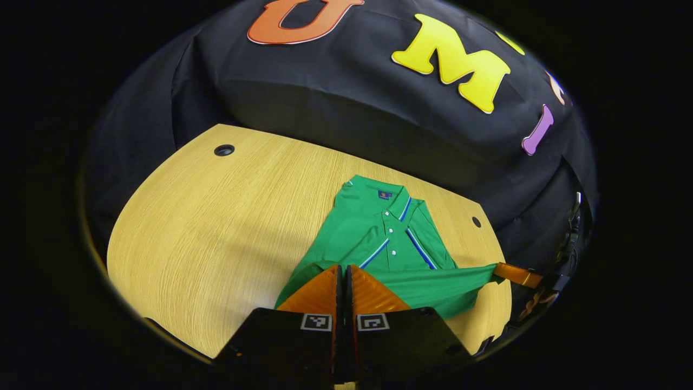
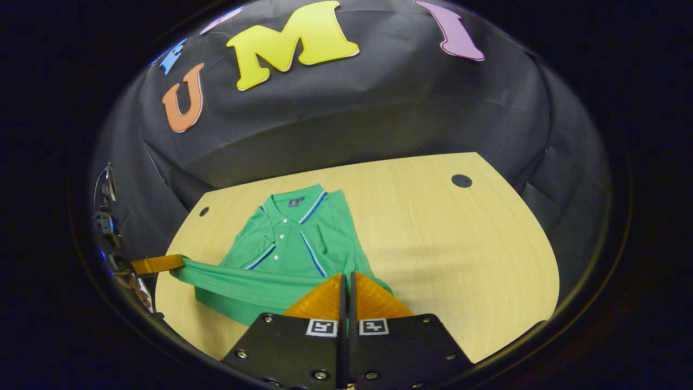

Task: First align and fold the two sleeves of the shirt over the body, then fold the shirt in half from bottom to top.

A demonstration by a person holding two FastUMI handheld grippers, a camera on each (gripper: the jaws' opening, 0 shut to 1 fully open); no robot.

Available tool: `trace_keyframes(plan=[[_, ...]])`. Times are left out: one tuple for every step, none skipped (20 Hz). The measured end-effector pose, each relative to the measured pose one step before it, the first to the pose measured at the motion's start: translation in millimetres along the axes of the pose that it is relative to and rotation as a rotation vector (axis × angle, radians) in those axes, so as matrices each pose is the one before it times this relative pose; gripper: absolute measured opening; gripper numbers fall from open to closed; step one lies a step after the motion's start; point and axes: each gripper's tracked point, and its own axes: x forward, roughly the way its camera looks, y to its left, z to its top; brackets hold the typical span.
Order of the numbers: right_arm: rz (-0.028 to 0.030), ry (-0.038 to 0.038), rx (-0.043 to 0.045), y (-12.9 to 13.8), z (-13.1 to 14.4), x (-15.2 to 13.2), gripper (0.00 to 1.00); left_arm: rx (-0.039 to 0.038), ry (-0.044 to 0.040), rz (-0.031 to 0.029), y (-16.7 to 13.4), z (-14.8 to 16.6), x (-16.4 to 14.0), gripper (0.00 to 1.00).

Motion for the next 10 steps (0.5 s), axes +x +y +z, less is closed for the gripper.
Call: trace_keyframes(plan=[[0.00290,-0.00697,-0.00412,1.10,6.66,5.71,0.01,-0.00300,-0.00585,0.00090,-0.44,7.53,5.91,0.03],[0.00420,-0.00514,-0.00325,1.43,6.93,5.94,0.01,0.00085,-0.00454,-0.00101,-0.92,6.29,3.64,0.03],[0.00477,-0.00624,-0.00379,1.03,7.62,6.21,0.01,0.00335,-0.00297,0.00281,0.23,6.85,5.61,0.03],[0.00384,-0.00686,-0.00422,0.92,7.72,6.37,0.01,0.00113,-0.00392,-0.00066,0.32,6.76,5.76,0.03],[0.00447,-0.00719,-0.00470,1.39,8.72,6.94,0.01,-0.00001,-0.00346,0.00436,0.51,5.48,6.30,0.03],[0.00443,-0.00577,-0.00437,1.27,7.78,5.94,0.01,-0.00159,-0.00296,0.00210,0.53,5.86,6.18,0.03],[0.00427,-0.00716,-0.00378,0.84,6.49,6.58,0.01,-0.00160,-0.00264,0.00271,-0.02,4.31,6.24,0.03],[0.00125,-0.00435,-0.00447,-2.89,3.40,4.78,0.01,-0.00318,-0.00232,0.00113,-0.29,4.55,5.23,0.03],[0.00496,-0.00358,-0.00128,1.08,5.17,5.39,0.01,-0.00082,-0.00741,0.00056,-0.14,4.94,5.75,0.03],[0.00207,-0.00467,-0.00180,0.58,5.91,5.99,0.01,0.00145,-0.00396,0.00393,1.01,4.75,4.74,0.03]])
